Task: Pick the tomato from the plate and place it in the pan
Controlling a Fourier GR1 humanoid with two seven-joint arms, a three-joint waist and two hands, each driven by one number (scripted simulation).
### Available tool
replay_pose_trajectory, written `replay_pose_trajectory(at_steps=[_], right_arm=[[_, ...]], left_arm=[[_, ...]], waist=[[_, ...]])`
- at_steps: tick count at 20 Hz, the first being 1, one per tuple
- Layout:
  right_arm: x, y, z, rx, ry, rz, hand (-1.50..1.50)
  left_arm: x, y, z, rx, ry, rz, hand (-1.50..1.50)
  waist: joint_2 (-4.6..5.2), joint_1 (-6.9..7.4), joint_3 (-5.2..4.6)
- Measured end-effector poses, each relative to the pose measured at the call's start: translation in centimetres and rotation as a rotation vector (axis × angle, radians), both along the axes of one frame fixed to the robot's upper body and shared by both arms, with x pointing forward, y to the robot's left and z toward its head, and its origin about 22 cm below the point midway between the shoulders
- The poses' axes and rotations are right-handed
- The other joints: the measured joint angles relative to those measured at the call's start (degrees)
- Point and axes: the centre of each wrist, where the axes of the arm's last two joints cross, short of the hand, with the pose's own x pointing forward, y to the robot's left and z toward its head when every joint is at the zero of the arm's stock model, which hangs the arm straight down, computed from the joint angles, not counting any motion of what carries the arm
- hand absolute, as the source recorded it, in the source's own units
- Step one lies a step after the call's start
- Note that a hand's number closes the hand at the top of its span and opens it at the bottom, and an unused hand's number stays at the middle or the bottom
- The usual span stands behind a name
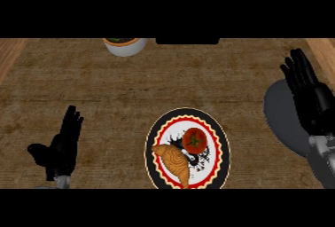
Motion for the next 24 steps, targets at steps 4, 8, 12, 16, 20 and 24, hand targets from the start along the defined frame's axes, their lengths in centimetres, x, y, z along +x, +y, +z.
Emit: replay_pose_trajectory(at_steps=[4, 8, 12, 16, 20, 24], right_arm=[[-1.0, 3.0, 0.0, 0.0, -0.119, 0.064, 1.5], [-2.3, 4.0, -0.9, -0.111, -0.219, -0.009, -1.5], [-7.7, 5.7, -4.7, -0.144, -0.251, -0.105, -1.5], [-12.7, 5.9, -6.9, -0.277, -0.268, -0.138, -1.5], [-14.7, 6.0, -6.2, -0.409, -0.26, -0.154, -1.5], [-14.9, 6.3, -4.9, -0.525, -0.189, -0.129, -1.5]], left_arm=[[0.8, -1.0, 1.1, 0.024, -0.069, -0.087, 0.0], [1.7, -2.7, 2.7, 0.042, -0.161, -0.206, 0.0], [1.4, -3.9, 3.5, 0.026, -0.19, -0.277, 0.0], [1.3, -4.8, 4.2, 0.025, -0.205, -0.319, 0.0], [1.2, -5.8, 4.2, 0.019, -0.213, -0.345, 0.0], [1.3, -5.7, 4.6, 0.018, -0.223, -0.361, 0.0]], waist=[[-0.86, -0.55, -0.27], [-1.58, -2.41, -0.58], [-1.82, -3.09, -0.49], [-1.64, -2.59, -0.49], [-1.4, -1.66, -0.52], [-1.23, -0.96, -0.58]])
